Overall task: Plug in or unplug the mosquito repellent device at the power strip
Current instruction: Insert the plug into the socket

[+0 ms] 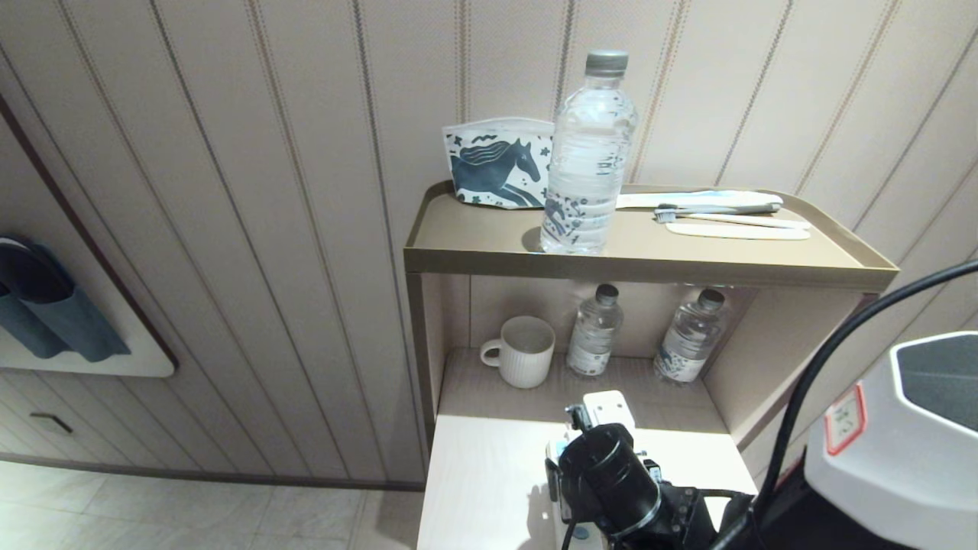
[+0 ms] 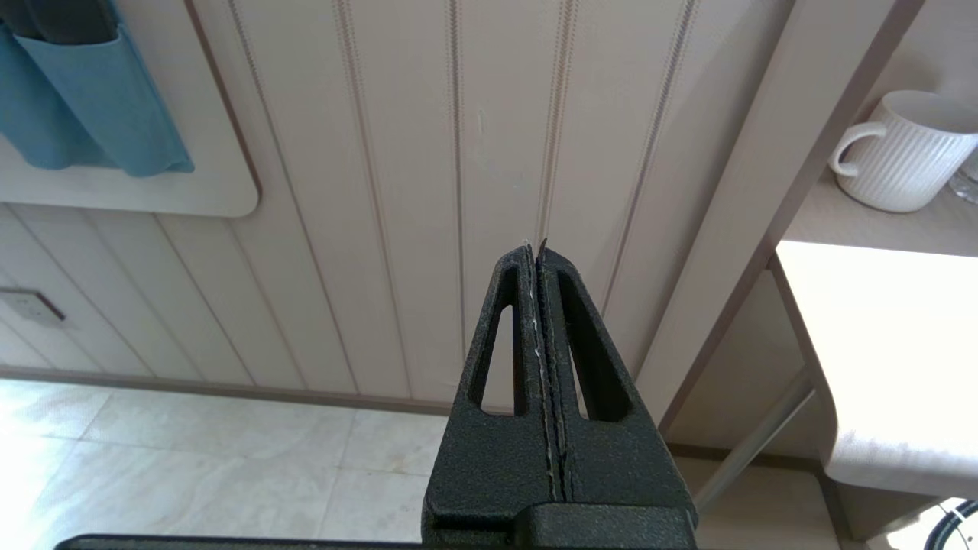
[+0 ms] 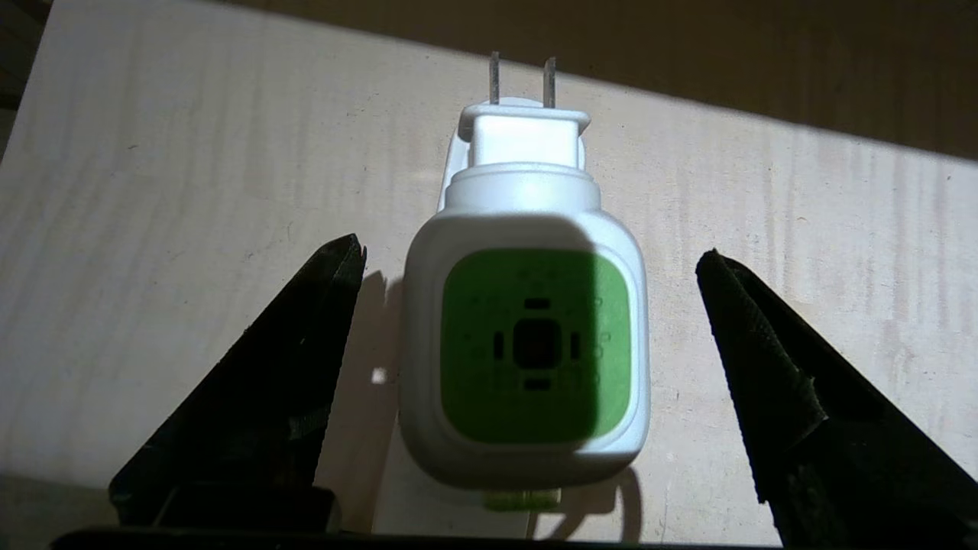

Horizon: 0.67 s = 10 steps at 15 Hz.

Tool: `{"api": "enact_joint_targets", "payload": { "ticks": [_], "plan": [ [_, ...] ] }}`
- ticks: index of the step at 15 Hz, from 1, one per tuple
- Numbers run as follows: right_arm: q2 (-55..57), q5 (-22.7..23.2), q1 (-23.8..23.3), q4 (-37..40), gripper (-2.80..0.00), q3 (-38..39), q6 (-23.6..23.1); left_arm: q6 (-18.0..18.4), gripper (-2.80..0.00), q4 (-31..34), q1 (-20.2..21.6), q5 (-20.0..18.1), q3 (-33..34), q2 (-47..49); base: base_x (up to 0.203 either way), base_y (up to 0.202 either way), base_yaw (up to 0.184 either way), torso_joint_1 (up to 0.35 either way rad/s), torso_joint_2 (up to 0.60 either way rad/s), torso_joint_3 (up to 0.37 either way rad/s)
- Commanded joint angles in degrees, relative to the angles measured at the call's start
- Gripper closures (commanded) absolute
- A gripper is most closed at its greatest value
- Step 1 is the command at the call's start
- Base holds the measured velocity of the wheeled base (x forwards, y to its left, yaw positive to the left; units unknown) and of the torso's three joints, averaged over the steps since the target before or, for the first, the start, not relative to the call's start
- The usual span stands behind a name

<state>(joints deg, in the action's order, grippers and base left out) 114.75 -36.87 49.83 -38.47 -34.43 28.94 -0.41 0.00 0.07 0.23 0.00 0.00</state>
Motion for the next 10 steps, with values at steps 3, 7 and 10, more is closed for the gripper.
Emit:
{"api": "enact_joint_targets", "payload": {
  "ticks": [3,7,10],
  "plan": [
    [-0.5,-4.7,3.8,-11.9,-2.80,6.2,-4.0,0.0,0.00,0.0,0.0,0.0,0.0,0.1,0.000,0.000,0.000,0.000,0.00,0.000],
    [5.6,-9.5,5.1,-26.7,-2.80,12.2,-6.3,0.0,0.00,0.0,0.0,0.0,0.0,0.1,0.000,0.000,0.000,0.000,0.00,0.000],
    [12.1,-14.5,6.1,-42.4,-2.80,15.9,-9.1,-0.1,0.00,0.0,0.0,0.0,0.0,0.1,0.000,0.000,0.000,0.000,0.00,0.000]
  ]
}}
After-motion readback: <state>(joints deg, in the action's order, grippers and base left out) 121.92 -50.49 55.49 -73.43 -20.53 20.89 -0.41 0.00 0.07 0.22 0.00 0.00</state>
